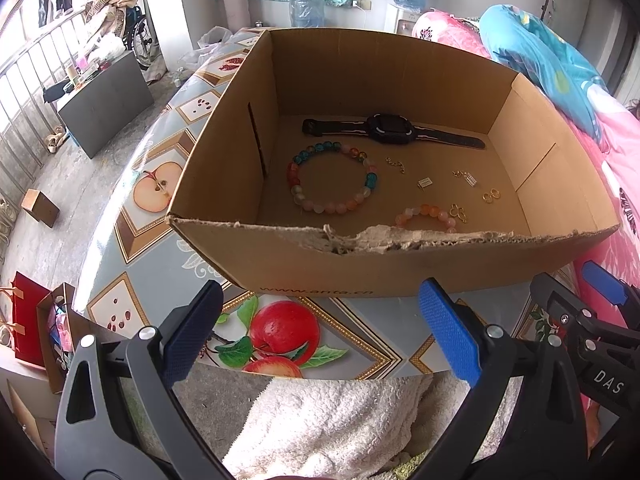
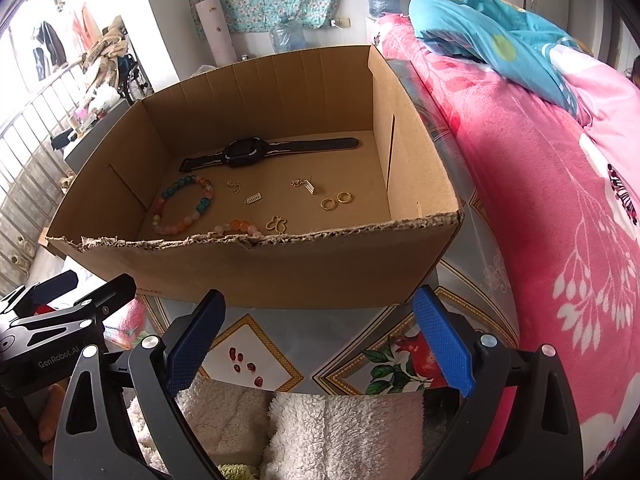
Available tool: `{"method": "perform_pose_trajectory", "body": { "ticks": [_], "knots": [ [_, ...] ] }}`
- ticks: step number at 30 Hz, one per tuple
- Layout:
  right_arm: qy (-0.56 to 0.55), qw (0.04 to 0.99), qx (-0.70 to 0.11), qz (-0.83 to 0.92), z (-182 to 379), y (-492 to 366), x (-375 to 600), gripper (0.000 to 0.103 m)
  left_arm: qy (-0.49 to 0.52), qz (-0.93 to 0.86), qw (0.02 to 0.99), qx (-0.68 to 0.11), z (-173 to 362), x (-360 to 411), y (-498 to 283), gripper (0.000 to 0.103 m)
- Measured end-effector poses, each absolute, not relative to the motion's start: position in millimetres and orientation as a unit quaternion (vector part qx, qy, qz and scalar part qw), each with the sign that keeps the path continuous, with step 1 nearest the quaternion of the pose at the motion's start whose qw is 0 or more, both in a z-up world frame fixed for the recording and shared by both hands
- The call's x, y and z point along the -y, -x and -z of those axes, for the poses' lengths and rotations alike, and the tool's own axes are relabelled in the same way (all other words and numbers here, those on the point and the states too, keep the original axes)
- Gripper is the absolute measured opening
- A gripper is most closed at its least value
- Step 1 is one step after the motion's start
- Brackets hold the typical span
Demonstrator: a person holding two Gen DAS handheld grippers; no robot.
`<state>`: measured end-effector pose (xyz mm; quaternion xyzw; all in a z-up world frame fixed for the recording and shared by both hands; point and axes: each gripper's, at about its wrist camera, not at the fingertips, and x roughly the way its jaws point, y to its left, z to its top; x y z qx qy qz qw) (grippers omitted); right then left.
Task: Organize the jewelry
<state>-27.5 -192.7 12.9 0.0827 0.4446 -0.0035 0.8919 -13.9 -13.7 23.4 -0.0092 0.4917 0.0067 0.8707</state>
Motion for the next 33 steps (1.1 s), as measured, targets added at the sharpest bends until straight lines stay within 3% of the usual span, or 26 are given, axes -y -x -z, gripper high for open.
{"method": "perform_pose_trajectory", "body": {
  "ticks": [33],
  "knots": [
    [-0.088, 0.890, -0.447, -0.001, -10.8, 25.1, 191.8, 0.092, 0.007, -0.006, 0.869, -0.494, -22.4, 15.6, 14.5, 0.095]
  ]
}}
